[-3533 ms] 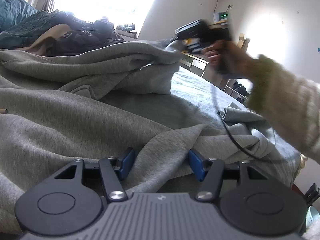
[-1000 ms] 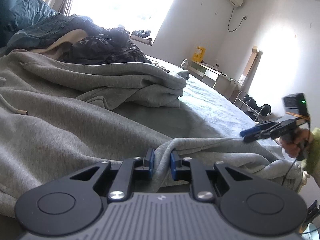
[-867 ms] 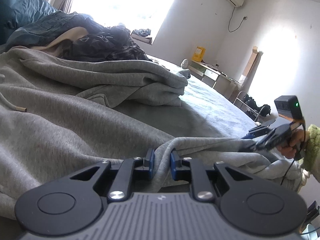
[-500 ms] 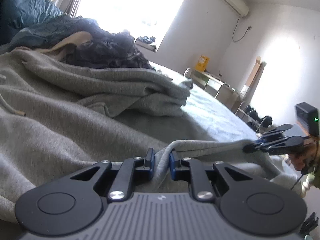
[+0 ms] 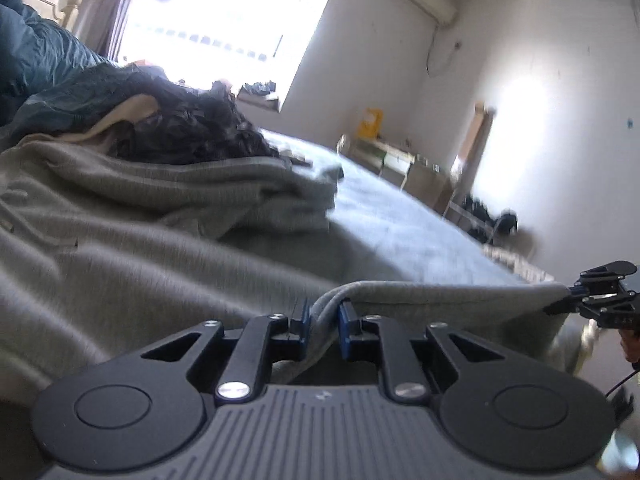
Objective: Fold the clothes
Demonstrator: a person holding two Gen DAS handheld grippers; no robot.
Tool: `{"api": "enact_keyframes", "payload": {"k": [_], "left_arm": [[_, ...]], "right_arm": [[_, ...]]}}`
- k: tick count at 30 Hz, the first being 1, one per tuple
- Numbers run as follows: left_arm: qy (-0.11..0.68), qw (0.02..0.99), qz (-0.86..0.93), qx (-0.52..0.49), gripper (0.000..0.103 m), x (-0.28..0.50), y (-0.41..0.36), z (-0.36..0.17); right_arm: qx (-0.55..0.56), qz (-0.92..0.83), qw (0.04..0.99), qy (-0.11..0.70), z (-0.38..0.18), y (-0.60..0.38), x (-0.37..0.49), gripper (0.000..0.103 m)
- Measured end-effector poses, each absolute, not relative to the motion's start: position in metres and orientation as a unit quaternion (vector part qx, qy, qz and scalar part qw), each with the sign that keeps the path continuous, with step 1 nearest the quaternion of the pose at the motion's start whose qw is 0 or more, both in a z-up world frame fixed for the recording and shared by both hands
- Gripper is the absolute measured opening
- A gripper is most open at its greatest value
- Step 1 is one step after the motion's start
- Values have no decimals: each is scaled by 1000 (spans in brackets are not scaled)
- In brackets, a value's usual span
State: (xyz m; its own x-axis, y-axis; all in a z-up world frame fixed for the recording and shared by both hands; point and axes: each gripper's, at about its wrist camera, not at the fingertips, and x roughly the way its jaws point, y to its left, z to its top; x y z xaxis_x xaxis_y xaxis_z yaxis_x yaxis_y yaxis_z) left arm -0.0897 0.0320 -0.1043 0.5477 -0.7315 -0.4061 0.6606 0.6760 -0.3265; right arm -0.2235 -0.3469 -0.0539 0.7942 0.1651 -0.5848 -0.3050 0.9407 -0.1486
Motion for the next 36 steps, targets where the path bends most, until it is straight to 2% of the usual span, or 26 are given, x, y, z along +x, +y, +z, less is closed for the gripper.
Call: {"api": "enact_keyframes", "payload": {"k": [3, 6, 8, 11, 14, 18, 23, 27, 29, 30, 35, 36], "left_arm": [[297, 868, -394, -59, 16, -93, 34, -117], [324, 865, -376, -73, 28, -93, 44, -124], [325, 872, -356, -84, 29, -95, 57, -121], [323, 891, -301, -109, 40, -95, 92, -114], [325, 905, -217, -168, 46, -86, 137, -112], [328, 889, -113, -300, 57, -61, 204, -125], [298, 892, -54, -335, 63, -32, 237, -135], [309, 876, -38, -369, 62, -11, 247, -149], [309, 879, -31, -363, 53, -7, 247, -152], [308, 881, -27, -359, 44, -6, 247, -153], [285, 888, -32, -359, 22, -2, 252, -154], [278, 892, -32, -354, 15, -2, 252, -149]], "right_arm": [[-104, 112, 933, 326, -84, -343, -227, 8], [-96, 98, 926, 351, -109, -343, -225, 8], [-94, 92, 924, 358, -119, -342, -223, 8], [-89, 88, 925, 359, -126, -341, -220, 9], [-83, 85, 926, 359, -129, -340, -218, 9], [-76, 81, 926, 362, -129, -339, -215, 9], [-70, 75, 925, 366, -130, -337, -211, 10], [-75, 69, 923, 370, -128, -334, -209, 10], [-77, 66, 923, 372, -127, -333, -208, 10], [-78, 65, 922, 373, -126, -332, -207, 10], [-83, 57, 921, 377, -124, -329, -204, 10], [-83, 55, 920, 378, -123, -329, -204, 10]]}}
